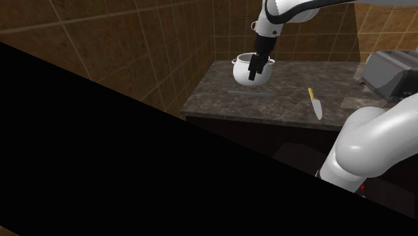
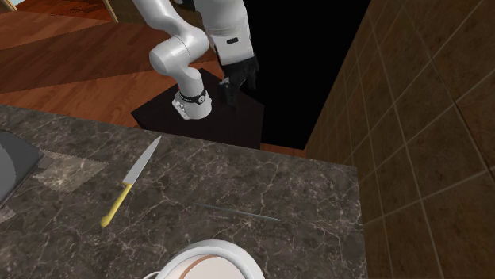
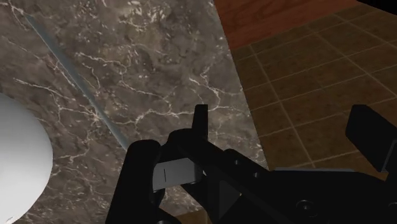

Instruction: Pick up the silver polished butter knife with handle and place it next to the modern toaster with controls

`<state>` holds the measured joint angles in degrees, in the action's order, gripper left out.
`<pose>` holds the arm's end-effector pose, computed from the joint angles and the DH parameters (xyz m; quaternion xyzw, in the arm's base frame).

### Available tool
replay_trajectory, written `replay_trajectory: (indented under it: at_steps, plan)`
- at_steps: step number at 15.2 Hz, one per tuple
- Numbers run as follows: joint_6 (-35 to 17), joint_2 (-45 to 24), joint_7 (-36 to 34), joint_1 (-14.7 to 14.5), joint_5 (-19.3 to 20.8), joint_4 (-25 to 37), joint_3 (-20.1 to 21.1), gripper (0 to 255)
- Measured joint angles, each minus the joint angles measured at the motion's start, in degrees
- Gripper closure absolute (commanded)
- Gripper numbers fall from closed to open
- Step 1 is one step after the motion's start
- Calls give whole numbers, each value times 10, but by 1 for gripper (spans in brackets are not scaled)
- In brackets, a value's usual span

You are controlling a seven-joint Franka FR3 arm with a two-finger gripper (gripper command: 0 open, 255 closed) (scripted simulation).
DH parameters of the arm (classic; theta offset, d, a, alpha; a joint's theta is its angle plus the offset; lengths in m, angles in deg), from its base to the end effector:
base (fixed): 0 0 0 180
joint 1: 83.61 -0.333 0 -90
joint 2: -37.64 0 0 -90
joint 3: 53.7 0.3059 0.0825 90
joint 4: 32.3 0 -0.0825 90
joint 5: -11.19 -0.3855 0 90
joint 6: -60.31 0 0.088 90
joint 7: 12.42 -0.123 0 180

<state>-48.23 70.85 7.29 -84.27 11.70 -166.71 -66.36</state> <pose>0.3906 -0.0930 0.5235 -0.9933 -0.0822 -0.0707 0.0389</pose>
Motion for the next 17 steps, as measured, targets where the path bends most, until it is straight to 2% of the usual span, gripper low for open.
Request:
replay_trajectory:
  at_steps: [5, 9, 14, 17]
  plan:
    - [-61, -88, 100, -5, 0, 21, -60, 0]
    - [-97, -160, 179, -12, -17, 50, -101, 0]
    - [-131, -276, 294, -17, -67, 114, -148, 0]
    - [-141, -356, 367, -10, -113, 166, -164, 0]
